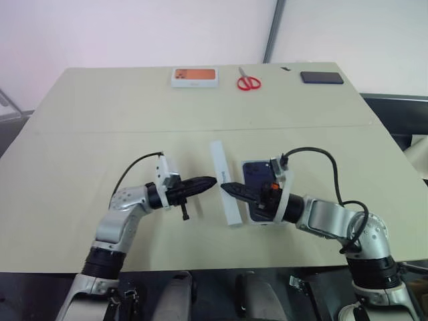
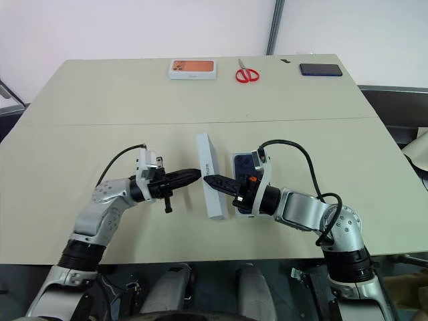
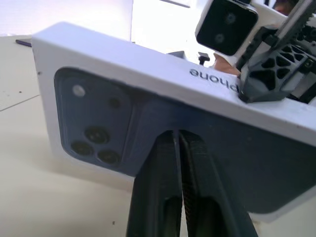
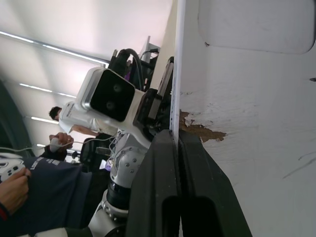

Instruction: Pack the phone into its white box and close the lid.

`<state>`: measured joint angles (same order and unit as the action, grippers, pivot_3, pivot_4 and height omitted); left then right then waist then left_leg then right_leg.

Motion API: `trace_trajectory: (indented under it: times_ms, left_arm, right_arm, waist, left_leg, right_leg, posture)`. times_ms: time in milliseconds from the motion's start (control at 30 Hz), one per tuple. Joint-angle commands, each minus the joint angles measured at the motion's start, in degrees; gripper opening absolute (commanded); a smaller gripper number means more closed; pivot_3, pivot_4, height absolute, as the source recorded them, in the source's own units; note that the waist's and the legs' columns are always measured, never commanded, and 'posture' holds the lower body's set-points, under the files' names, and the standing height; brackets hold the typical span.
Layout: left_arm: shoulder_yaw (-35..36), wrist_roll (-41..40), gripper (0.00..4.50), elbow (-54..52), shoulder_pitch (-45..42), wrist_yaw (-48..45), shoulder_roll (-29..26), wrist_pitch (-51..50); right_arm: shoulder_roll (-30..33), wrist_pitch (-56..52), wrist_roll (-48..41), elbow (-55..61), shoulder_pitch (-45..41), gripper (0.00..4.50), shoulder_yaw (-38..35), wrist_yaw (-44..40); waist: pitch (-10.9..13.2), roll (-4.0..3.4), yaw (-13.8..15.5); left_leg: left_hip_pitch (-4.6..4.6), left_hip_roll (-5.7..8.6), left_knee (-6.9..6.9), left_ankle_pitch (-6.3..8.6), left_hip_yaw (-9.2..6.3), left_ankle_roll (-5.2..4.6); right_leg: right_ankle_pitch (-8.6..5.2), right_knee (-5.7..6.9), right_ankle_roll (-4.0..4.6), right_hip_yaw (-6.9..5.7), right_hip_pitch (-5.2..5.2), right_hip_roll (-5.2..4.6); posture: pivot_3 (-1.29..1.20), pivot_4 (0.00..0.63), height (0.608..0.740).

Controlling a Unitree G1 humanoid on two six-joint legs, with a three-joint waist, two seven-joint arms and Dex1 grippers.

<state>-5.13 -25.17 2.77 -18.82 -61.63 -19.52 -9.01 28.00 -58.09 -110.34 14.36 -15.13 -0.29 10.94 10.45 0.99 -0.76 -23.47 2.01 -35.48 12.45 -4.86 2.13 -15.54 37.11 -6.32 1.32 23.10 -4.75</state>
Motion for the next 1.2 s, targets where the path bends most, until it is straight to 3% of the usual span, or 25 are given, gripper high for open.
trace_trajectory:
  times_ms: [33, 233, 333, 533, 733, 800, 933, 1067, 1200]
  left_arm:
    - [-1.1, 1.5, 0.03, 1.2, -2.0, 0.9, 1.5, 1.8]
    - [-2.6, 3.4, 0.03, 5.0, -4.2, 1.0, 3.9, 2.7]
    - [-3.0, 4.2, 0.00, 6.2, -4.9, 0.6, 4.5, 3.3]
    - [-3.2, 5.2, 0.00, 9.6, -6.8, 0.3, 5.6, 4.4]
    - [-3.5, 6.0, 0.00, 13.6, -9.7, 0.1, 7.6, 5.8]
    - [-4.1, 7.2, 0.00, 15.7, -10.8, -0.1, 8.3, 7.2]
    - [-5.1, 8.4, 0.00, 20.0, -13.7, -0.7, 10.7, 8.3]
    - [-5.8, 9.7, 0.00, 24.3, -16.3, -1.1, 12.4, 9.7]
    - [-5.3, 10.5, 0.00, 26.7, -17.5, -0.9, 13.2, 11.2]
  right_arm:
    - [0.4, 1.5, 0.8, 1.0, 0.0, 0.00, -0.1, -0.5]
    - [0.7, 3.1, 1.1, -0.4, -0.7, 0.00, -0.9, -0.3]
    - [1.0, 3.7, 2.7, -1.4, -0.2, 0.93, -1.4, 0.0]
    - [4.7, 2.9, 5.1, -1.1, -0.4, 3.94, -4.3, -4.8]
    - [16.3, 1.5, 19.3, -1.6, -1.0, 3.94, -9.7, -21.4]
    - [17.6, 1.5, 19.7, -5.0, -1.9, 3.94, -12.2, -23.8]
    - [22.0, 10.3, 42.1, -3.7, -2.7, 3.94, -7.8, -32.7]
    - [20.7, 21.0, 59.5, -6.2, -5.2, 3.94, -4.0, -35.1]
    - [19.0, 25.8, 67.9, -7.3, -4.6, 3.94, -2.8, -39.0]
  waist:
    - [0.0, 0.00, 0.0]
    - [0.0, 0.00, 0.0]
    - [0.0, 0.00, 0.0]
    - [0.0, 0.01, 0.1]
    - [0.0, 0.01, 0.2]
    - [0.0, 0.03, 0.2]
    - [0.0, 0.03, 0.1]
    - [0.0, 0.03, 0.0]
    - [0.0, 0.04, 0.1]
  left_leg:
    - [0.00, 0.00, 0.00, 0.00, -0.01, 0.00]
    - [0.00, 0.01, 0.00, 0.00, 0.01, 0.00]
    - [-0.01, 0.02, -0.01, 0.00, 0.01, 0.00]
    - [-0.01, 0.02, -0.02, 0.00, 0.02, 0.00]
    - [-0.04, 0.10, -0.10, 0.02, 0.11, -0.03]
    - [-0.04, 0.11, -0.13, 0.03, 0.09, -0.05]
    - [-0.03, 0.12, -0.20, 0.08, 0.09, -0.14]
    - [-0.03, 0.16, -0.22, 0.09, 0.12, -0.15]
    - [-0.04, 0.16, -0.21, 0.09, 0.10, -0.15]
  right_leg:
    - [0.00, 0.00, 0.00, 0.00, 0.00, 0.00]
    - [0.00, 0.00, 0.00, -0.01, 0.00, 0.03]
    - [0.00, 0.00, -0.01, -0.01, -0.01, 0.02]
    - [0.00, -0.01, -0.01, -0.01, -0.02, 0.02]
    - [0.00, -0.06, -0.02, -0.08, -0.08, 0.02]
    - [-0.01, -0.07, -0.02, -0.13, -0.10, 0.04]
    - [-0.01, -0.07, -0.03, -0.16, -0.14, 0.07]
    - [-0.03, -0.06, -0.07, -0.15, -0.13, 0.07]
    - [-0.03, -0.06, -0.08, -0.15, -0.12, 0.07]
  posture:
    - [0.00, 0.150, 0.740]
    - [0.00, 0.150, 0.740]
    - [0.00, 0.150, 0.740]
    - [0.00, 0.150, 0.740]
    - [0.00, 0.150, 0.740]
    - [0.00, 0.150, 0.740]
    - [0.00, 0.150, 0.740]
    - [0.00, 0.150, 0.740]
    - [0.00, 0.150, 0.740]
